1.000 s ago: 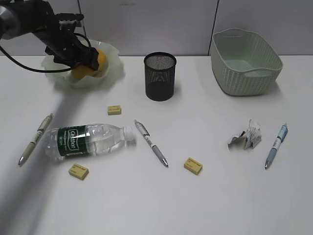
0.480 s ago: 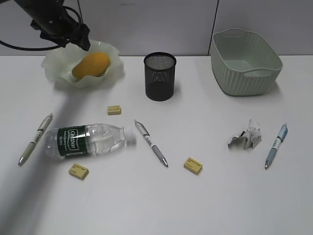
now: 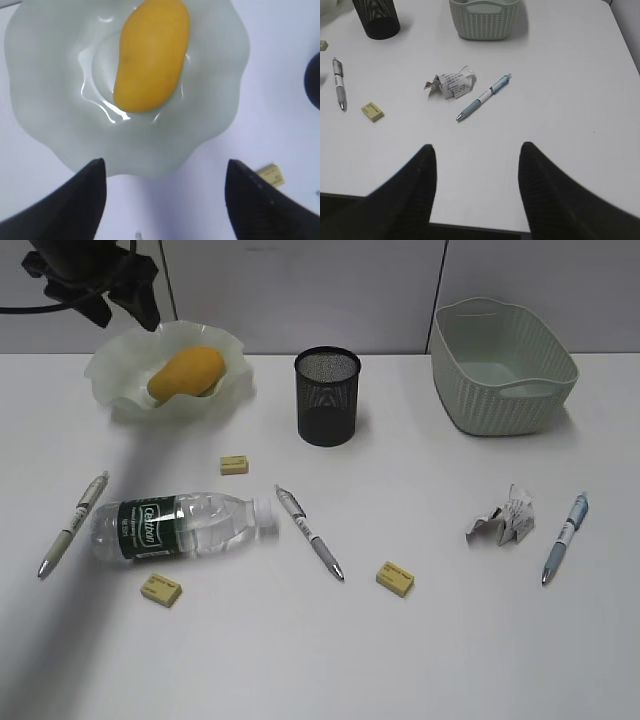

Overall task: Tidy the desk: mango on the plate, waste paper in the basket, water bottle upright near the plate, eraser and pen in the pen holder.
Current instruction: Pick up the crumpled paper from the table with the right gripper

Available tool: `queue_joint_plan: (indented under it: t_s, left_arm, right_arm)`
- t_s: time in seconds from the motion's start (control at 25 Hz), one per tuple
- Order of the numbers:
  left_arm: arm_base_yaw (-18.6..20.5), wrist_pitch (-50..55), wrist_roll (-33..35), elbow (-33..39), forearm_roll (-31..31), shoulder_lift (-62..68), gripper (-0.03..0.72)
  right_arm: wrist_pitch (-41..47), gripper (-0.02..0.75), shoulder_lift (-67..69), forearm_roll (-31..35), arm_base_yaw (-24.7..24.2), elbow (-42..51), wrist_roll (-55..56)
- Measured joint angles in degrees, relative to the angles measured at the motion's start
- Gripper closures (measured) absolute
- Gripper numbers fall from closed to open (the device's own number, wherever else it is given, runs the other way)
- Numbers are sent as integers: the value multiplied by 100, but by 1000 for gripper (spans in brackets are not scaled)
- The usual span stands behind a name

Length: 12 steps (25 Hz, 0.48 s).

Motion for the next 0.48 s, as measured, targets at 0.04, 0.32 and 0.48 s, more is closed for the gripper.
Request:
queue_joint_plan:
  t_s: [0.04, 0.32, 0.48]
  left_arm:
    - [0, 6, -28, 125, -73, -176, 133]
    - [0, 20, -67, 1283, -242, -1383, 135]
    - [0, 31, -69, 2228, -260, -2130, 136]
  right_arm:
    - [0, 312, 0, 0, 0, 0, 0]
    - [0, 312, 0, 0, 0, 0, 0]
    - [0, 312, 0, 0, 0, 0, 0]
